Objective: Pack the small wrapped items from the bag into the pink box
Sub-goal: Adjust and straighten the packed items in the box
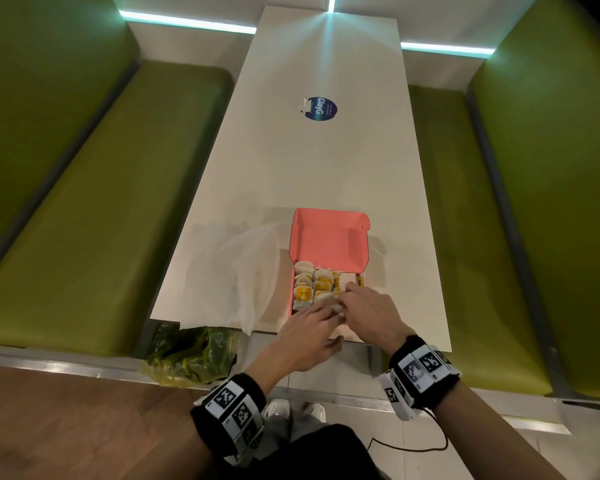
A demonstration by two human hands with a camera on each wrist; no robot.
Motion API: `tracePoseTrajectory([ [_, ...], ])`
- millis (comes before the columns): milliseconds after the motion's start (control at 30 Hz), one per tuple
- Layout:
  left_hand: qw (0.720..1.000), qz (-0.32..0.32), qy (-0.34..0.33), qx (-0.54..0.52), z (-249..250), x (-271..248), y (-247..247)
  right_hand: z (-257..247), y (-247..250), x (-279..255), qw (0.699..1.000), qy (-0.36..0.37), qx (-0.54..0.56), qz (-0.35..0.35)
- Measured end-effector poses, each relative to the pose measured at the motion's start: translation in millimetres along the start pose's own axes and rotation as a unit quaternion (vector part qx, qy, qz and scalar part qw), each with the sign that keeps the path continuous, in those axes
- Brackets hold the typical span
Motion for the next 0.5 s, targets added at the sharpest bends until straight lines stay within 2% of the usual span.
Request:
tracePoseTrajectory([
  [167,1.0,-0.012,-0.009,-0.001,1.7,-3.8,-1.3,-0.9,-7.1,-5.0,1.0,0.0,-0.007,0.003],
  [267,1.0,-0.022,-0.012,0.001,1.5,-5.7,-2.5,0.3,-2.5,-9.9,0.999,-0.009,0.036,0.006],
  [300,1.0,-0.019,-0.01,-0.001,1.1,-5.9,-0.9,2.4,3.6,-11.9,0.997,-0.017,0.067,0.022],
  [367,1.0,0.004,-0.003,-0.006,0.3,-6.4,6.7,7.6,22.0,-17.3,0.98,-0.042,0.163,0.102],
  [400,0.999,0.028,0.0,-0.017,0.6,-6.4,13.2,10.9,31.7,-21.1,0.957,-0.053,0.241,0.149],
  [433,0.997,0.06,0.004,-0.037,1.3,-6.2,21.6,14.7,39.1,-23.8,0.919,-0.065,0.341,0.188],
  [500,0.986,0.133,0.027,-0.096,1.9,-5.6,42.3,18.7,43.1,-26.0,0.8,-0.094,0.556,0.205],
])
Point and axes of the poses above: each hand's wrist, its own x-axis towards the middle knuckle, its own y-axis out of the back of the hand, z = x × y, the point moved 6 cm from there along x, towards the middle knuckle, and after that the axes turned 9 degrees about x, right-handed, at the moved point
